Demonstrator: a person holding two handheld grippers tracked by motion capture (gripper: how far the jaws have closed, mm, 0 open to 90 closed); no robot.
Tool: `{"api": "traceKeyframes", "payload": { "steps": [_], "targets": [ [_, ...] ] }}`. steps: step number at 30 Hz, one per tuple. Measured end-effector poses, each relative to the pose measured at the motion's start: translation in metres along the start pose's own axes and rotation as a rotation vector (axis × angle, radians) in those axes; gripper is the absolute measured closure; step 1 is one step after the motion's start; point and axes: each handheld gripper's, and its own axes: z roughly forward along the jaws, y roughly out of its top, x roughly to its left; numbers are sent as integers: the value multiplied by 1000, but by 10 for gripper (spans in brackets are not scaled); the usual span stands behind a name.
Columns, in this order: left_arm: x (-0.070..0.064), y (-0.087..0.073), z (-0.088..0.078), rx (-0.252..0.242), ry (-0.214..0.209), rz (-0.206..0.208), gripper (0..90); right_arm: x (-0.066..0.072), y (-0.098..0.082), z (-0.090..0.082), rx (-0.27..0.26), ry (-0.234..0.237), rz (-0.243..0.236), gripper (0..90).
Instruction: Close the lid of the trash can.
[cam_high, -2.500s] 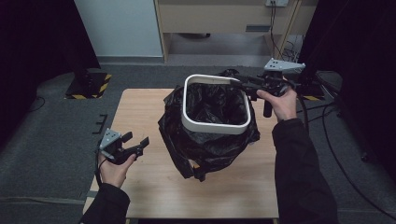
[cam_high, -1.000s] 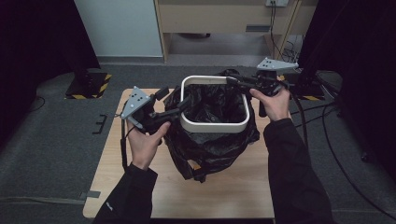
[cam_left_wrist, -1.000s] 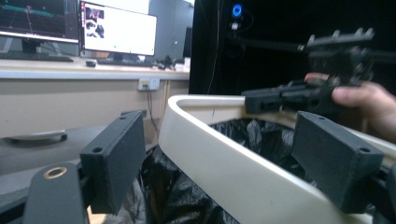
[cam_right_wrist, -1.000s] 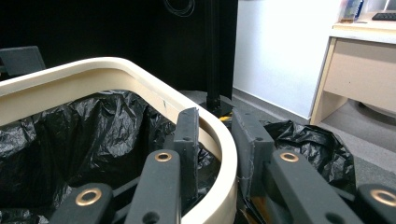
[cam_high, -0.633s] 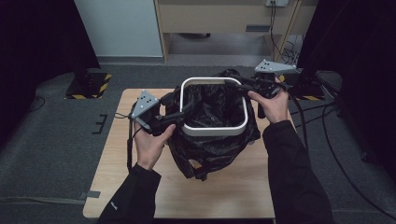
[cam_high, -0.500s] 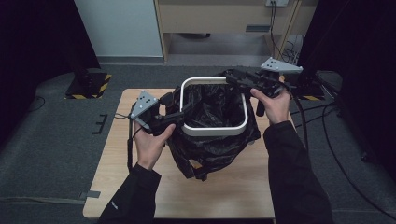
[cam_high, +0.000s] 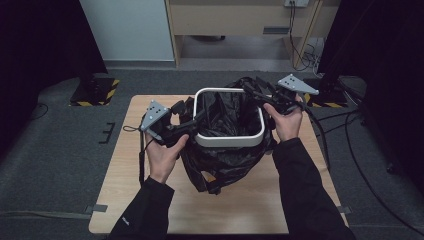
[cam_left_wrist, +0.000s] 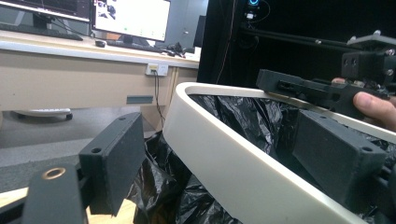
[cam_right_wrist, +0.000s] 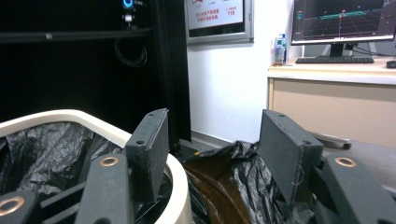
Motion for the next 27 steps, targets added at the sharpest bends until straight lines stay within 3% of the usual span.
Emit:
{"api": "traceKeyframes", "payload": {
  "steps": [4, 8, 10, 14, 20, 21, 25, 27],
  "targets": [
    [-1, 1, -1, 6, -5, -1, 177, 1, 0, -2, -6, -21, -10, 388],
    [-2, 4, -3, 3, -11, 27, 210, -1, 4, -6, -22, -20, -6, 356],
    [-2, 8, -10, -27, -4, 34, 209, -4, 11, -14, -55, -18, 14, 306],
    [3, 12, -23, -30, 10, 46, 202, -10, 20, -30, -73, -35, 29, 255],
    [16, 5, -48, -19, 34, 58, 185, -21, 20, -55, -80, -51, 75, 208],
    [24, -3, -59, -1, 50, 56, 184, -25, 15, -65, -80, -56, 90, 208],
    [37, -16, -76, 31, 82, 50, 182, -34, 2, -83, -62, -73, 124, 202],
    [51, -27, -88, 48, 117, 21, 181, -38, -7, -91, -47, -80, 138, 198]
  ]
}}
